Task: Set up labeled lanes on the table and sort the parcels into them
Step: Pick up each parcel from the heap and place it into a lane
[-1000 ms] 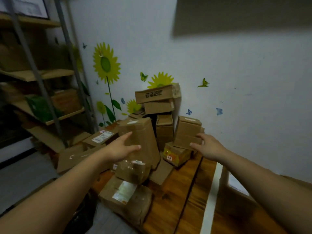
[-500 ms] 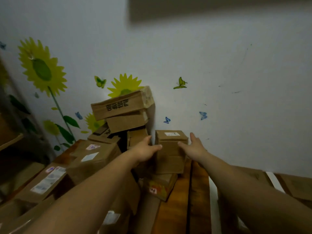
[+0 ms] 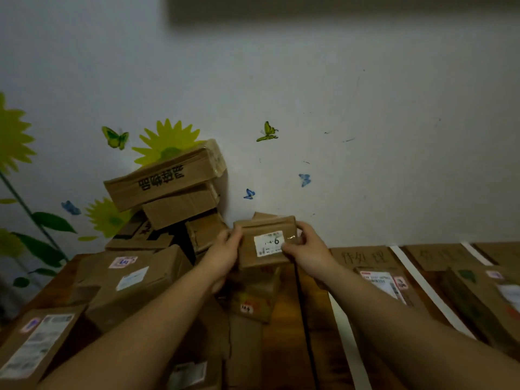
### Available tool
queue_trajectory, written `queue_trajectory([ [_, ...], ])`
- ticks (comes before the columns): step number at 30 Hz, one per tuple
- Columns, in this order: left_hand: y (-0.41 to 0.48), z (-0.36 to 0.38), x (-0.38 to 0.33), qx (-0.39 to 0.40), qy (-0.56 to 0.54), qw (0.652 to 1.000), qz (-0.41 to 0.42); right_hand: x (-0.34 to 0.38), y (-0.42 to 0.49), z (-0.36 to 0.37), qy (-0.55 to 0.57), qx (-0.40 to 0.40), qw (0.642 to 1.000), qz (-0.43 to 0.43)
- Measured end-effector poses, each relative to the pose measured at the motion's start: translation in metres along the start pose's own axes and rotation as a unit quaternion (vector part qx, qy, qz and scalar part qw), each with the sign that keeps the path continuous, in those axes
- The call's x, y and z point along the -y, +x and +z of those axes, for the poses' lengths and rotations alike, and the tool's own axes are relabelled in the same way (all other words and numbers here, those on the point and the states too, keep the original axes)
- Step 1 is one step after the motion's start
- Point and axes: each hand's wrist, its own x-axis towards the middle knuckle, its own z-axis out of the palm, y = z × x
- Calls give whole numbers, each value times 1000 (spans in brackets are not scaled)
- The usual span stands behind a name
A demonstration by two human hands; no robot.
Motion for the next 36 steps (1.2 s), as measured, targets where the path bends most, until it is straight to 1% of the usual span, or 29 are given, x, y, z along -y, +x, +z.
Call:
queue_trajectory([
  [2,-22,-9,-4,-3,-48,999,23,10,-26,5,22,-23,999,-23],
  [6,-58,-29,-3,-6,-15,998,68,26,-77,21,4,-77,996,-46],
  [10,-87,-40,4,51,-8,990,132,32,-116,27,-2,-124,990,-67],
  [12,-98,-42,8,79,-21,984,156,34,-133,28,2,-129,989,-74],
  [16,-117,-45,10,126,-62,972,189,33,-160,32,-20,-110,989,-99],
  [18,-126,-47,1,131,-111,967,189,37,-170,30,-9,-113,988,-102],
  [20,-133,-49,-11,123,-133,966,182,46,-178,23,-4,-113,988,-101],
  [22,-136,-51,-23,116,-117,972,168,57,-183,8,-1,-145,983,-113],
  [24,-140,-50,-36,128,-93,974,161,67,-186,-16,14,-180,975,-131],
  [25,-144,-47,-41,145,-85,972,166,70,-188,-29,21,-171,976,-134],
  [27,-152,-34,-50,153,-88,966,188,73,-198,-52,31,-116,984,-131],
  [28,-157,-25,-54,136,-107,964,204,71,-204,-61,36,-92,987,-128],
  [29,-161,-14,-57,106,-130,961,219,68,-210,-69,40,-84,987,-132],
  [31,-170,14,-60,32,-157,960,231,59,-219,-85,45,-107,981,-156],
  [32,-174,29,-61,10,-156,959,235,56,-224,-94,48,-127,976,-172],
  [33,-179,45,-62,10,-154,958,241,52,-229,-105,54,-149,970,-187],
  [34,-185,61,-62,36,-147,956,251,50,-235,-117,62,-170,963,-202],
  [36,-197,96,-61,117,-102,944,290,46,-248,-148,71,-214,947,-229],
])
